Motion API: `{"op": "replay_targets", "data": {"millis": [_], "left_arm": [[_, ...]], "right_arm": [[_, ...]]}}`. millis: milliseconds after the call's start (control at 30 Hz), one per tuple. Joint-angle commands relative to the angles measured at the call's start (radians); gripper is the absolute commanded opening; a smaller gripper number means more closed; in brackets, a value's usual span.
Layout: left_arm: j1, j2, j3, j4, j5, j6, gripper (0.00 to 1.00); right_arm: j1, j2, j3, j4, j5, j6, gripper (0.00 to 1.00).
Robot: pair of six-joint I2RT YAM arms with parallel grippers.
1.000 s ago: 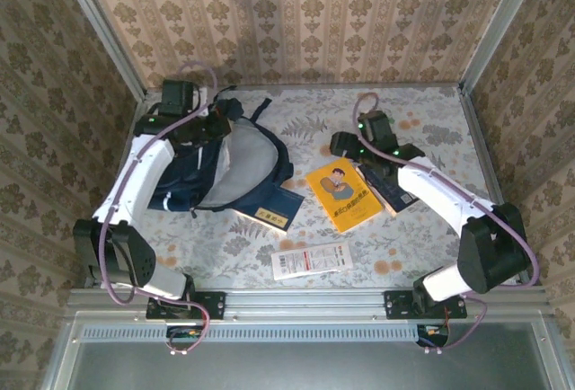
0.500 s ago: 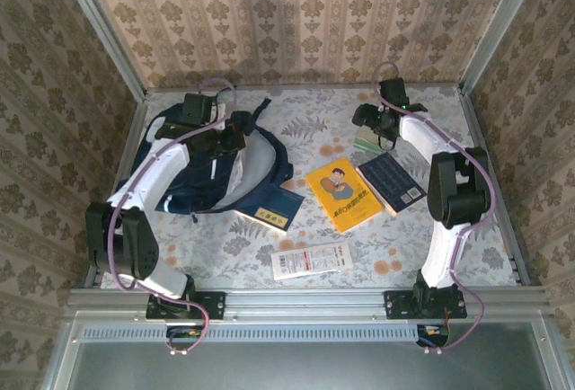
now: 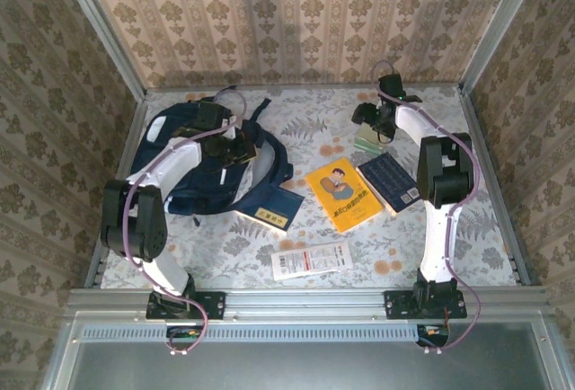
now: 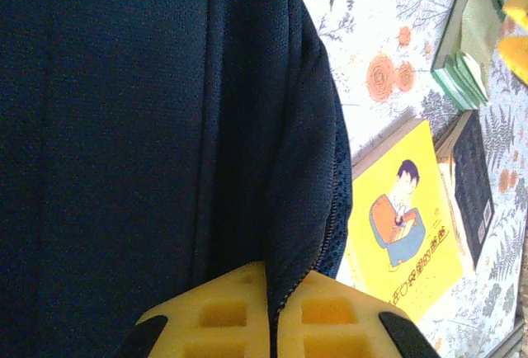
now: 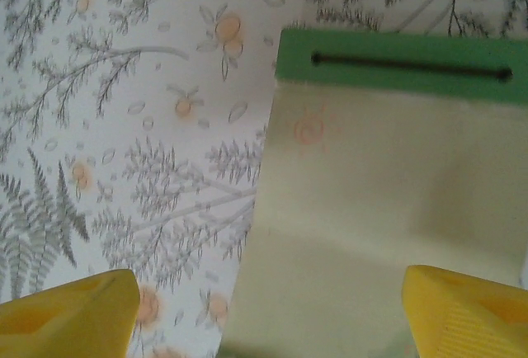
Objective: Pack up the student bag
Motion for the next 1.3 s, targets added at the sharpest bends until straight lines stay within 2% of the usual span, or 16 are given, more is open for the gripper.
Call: {"op": "replay_targets", "data": {"millis": [0, 67, 233, 533, 733, 867, 1000, 1133, 1267], "left_arm": [[0.003, 0.012, 0.000, -0.012, -0.021, -0.008, 0.03], [0.003, 0.012, 0.013, -0.040, -0.059, 0.011, 0.09], [0.012, 0.004, 0.027, -0.078, -0.128, 0.029, 0.15], [0.023, -0.022, 0.049, -0.107, -0.187, 0.050, 0.46], [0.009, -0.080, 0.065, -0.126, -0.272, 0.103, 0.56], [-0.001, -0.107, 0.090, -0.116, -0.246, 0.120, 0.60], [-0.034, -0.114, 0.159, -0.151, -0.279, 0.139, 0.63], [-0.091, -0.072, 0.277, -0.210, -0.325, 0.169, 0.62], [-0.156, 0.015, 0.362, -0.201, -0.269, 0.117, 0.62]], "right_arm": [[-0.003, 0.081, 0.084, -0.095, -0.041, 0.024, 0.84], [0.003, 0.090, 0.074, -0.100, -0.025, 0.050, 0.83], [0.038, 0.041, -0.040, -0.050, -0.003, 0.120, 0.83], [0.110, -0.082, -0.321, 0.226, -0.113, 0.353, 0.82], [0.197, -0.085, -0.355, 0.346, -0.185, 0.481, 0.82], [0.247, -0.091, -0.355, 0.400, -0.224, 0.538, 0.82], [0.248, -0.158, -0.369, 0.402, -0.240, 0.499, 0.83], [0.213, -0.239, -0.366, 0.389, -0.242, 0.389, 0.83], [0.180, -0.205, -0.265, 0.291, -0.226, 0.253, 0.83]]}}
